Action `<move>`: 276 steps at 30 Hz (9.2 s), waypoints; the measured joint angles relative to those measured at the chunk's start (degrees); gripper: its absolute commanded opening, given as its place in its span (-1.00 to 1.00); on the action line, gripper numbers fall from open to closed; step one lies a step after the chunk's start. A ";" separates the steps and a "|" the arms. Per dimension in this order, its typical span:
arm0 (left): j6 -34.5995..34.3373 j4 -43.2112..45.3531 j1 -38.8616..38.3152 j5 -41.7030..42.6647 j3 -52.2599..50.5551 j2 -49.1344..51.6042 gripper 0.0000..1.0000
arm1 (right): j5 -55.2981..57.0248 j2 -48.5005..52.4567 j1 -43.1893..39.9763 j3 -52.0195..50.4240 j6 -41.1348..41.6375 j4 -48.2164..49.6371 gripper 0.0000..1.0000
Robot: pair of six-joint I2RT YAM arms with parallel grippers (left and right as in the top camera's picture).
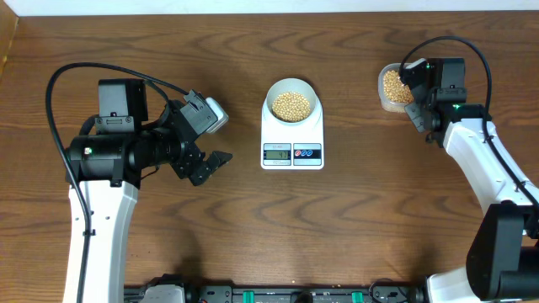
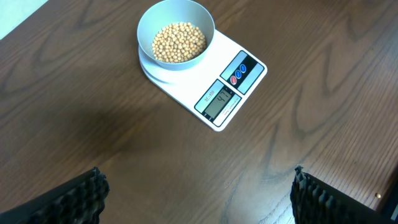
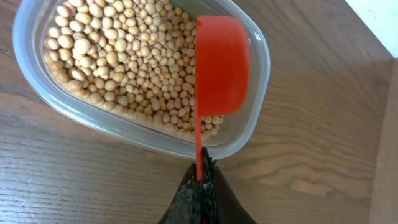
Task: Scoop item into bowl and weigh 50g on scale
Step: 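Lower the red scoop into the soybean tub with the right gripper, then drag the scoop through the soybeans to fill it, then lift the filled red scoop and carry it left over the white bowl, then tip the red scoop with the right gripper to pour into bowl, then hold the red scoop tipped over the bowl while the scale settles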
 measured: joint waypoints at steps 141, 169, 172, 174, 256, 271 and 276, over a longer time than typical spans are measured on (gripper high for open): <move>0.00 0.00 0.00 0.00 0.00 0.00 0.92 | -63.19 -0.98 -16.81 0.00 38.34 5.38 -0.98; 0.00 0.00 0.00 0.00 0.00 0.00 0.92 | -56.19 -1.01 9.55 0.00 27.69 8.90 -0.98; 0.00 0.00 0.00 0.00 0.00 0.00 0.92 | -53.02 -1.01 11.80 0.00 25.70 8.90 -0.98; 0.00 0.00 0.00 0.00 0.00 0.00 0.92 | -51.54 -1.01 13.31 0.00 24.76 8.90 -0.98; 0.00 0.00 0.00 0.00 0.00 0.00 0.92 | -49.59 -1.01 14.47 0.00 19.28 9.75 -0.98; 0.00 0.00 0.00 0.00 0.00 0.00 0.92 | -47.76 -1.01 14.58 0.00 15.82 9.29 -0.98; 0.00 0.00 0.00 0.00 0.00 0.00 0.92 | -47.95 -1.01 14.58 0.00 15.80 9.31 -0.98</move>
